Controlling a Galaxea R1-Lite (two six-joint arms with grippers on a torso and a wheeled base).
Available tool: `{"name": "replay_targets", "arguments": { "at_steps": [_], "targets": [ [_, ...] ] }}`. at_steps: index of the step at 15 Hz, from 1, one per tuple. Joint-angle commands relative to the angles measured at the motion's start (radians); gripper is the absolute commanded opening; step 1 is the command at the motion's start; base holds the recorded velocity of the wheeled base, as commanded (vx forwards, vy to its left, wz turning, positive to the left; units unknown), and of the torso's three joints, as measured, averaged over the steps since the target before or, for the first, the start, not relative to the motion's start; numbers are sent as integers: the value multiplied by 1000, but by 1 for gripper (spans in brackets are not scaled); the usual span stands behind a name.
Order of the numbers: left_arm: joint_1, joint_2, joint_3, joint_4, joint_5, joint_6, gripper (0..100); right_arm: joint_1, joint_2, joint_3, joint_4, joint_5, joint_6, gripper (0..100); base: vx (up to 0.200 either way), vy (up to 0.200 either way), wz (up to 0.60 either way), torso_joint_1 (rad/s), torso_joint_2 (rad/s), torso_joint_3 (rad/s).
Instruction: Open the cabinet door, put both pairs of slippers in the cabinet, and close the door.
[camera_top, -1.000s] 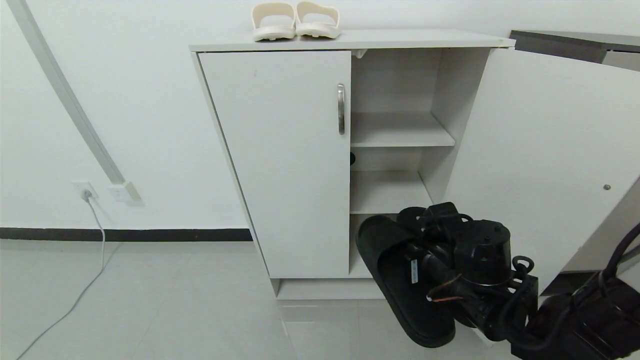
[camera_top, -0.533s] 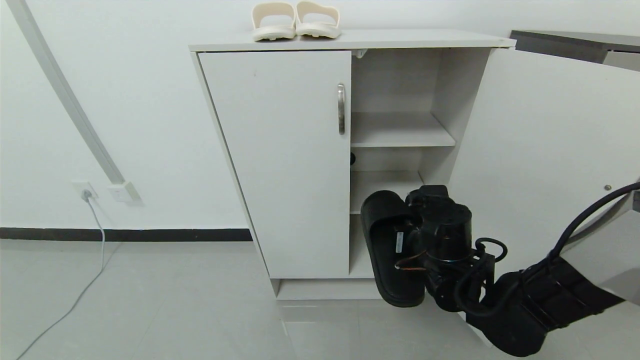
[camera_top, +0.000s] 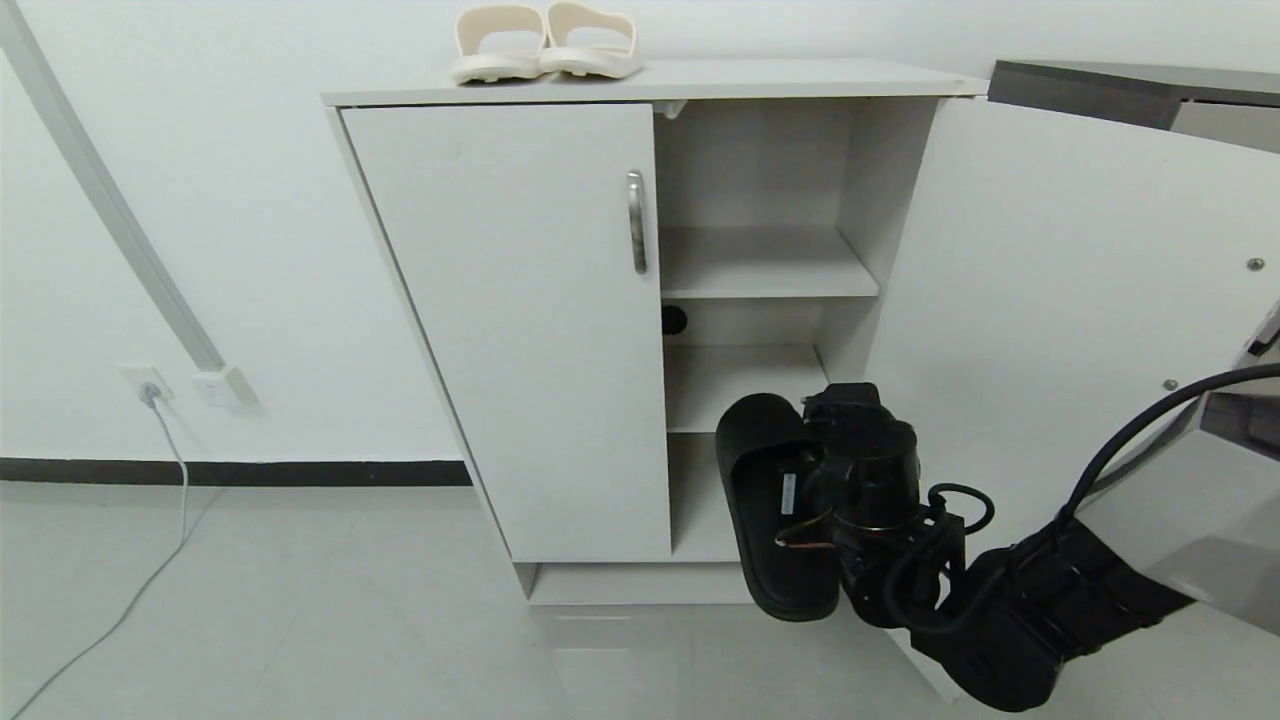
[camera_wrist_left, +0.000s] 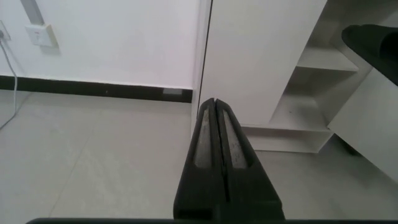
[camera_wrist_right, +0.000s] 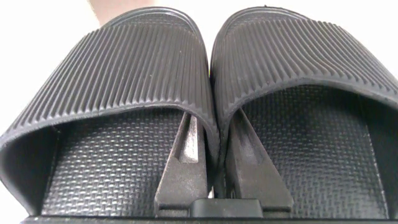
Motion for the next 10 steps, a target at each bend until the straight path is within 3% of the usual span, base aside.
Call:
{"name": "replay_targets", "arguments": {
  "at_steps": [1,5,8,10],
  "targets": [
    [0,2,0,0,2,-1,0,2,14,-3,-2,2,1,0,0,0,0,0,0,0],
    [0,2,0,0,3,-3,0,42,106,-61,-10,14,-1,0,0,0,0,0,0,0],
    [0,2,2,0,3,-3,0,42,215,-232,4,14,-5,0,0,0,0,0,0,0],
    [0,2,0,0,3,-3,0,42,238,-253,17,16,-5,0,0,0,0,0,0,0]
  ]
}}
